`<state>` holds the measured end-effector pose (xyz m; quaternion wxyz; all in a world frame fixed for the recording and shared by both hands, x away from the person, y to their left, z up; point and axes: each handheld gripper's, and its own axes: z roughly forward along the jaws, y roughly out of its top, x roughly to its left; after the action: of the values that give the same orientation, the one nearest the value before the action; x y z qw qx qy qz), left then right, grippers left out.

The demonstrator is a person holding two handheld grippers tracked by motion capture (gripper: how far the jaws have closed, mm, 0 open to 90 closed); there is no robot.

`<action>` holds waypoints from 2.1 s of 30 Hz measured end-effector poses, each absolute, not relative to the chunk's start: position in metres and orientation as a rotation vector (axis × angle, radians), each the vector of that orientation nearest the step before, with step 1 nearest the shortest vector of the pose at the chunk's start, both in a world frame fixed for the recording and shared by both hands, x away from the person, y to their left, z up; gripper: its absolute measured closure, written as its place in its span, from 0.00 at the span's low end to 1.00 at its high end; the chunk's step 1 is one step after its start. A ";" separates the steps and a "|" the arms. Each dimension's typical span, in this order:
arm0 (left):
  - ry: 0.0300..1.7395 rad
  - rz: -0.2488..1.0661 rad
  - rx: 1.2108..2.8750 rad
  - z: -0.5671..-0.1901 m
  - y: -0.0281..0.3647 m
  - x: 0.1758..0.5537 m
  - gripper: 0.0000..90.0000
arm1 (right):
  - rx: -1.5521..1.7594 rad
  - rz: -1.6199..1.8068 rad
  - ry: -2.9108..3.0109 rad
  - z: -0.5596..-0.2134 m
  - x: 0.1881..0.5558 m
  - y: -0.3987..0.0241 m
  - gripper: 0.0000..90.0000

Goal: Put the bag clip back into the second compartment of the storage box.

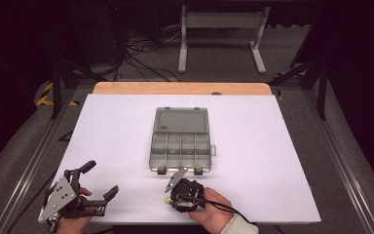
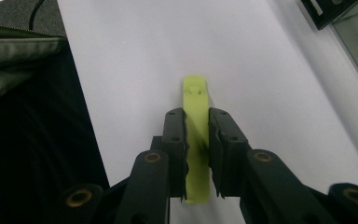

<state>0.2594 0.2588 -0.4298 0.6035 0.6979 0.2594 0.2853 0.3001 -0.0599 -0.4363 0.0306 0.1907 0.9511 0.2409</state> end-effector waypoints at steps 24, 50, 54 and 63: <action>0.600 0.660 1.616 -0.430 0.259 0.260 0.00 | 0.581 0.934 2.857 -0.387 0.308 -0.076 0.86; 0.600 0.652 1.619 -0.430 0.258 0.260 0.00 | 0.637 1.050 2.729 -0.347 0.333 -0.089 0.86; 0.599 0.653 1.620 -0.430 0.259 0.260 0.00 | 0.668 1.059 2.708 -0.344 0.342 -0.089 0.86; 0.599 0.645 1.623 -0.430 0.258 0.260 0.00 | 0.736 1.093 2.668 -0.339 0.364 -0.090 0.86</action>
<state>0.2603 0.2581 -0.4303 0.6034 0.7009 0.2588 0.2788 0.3639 -0.0898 -0.3389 0.0830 0.2463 0.8936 0.3659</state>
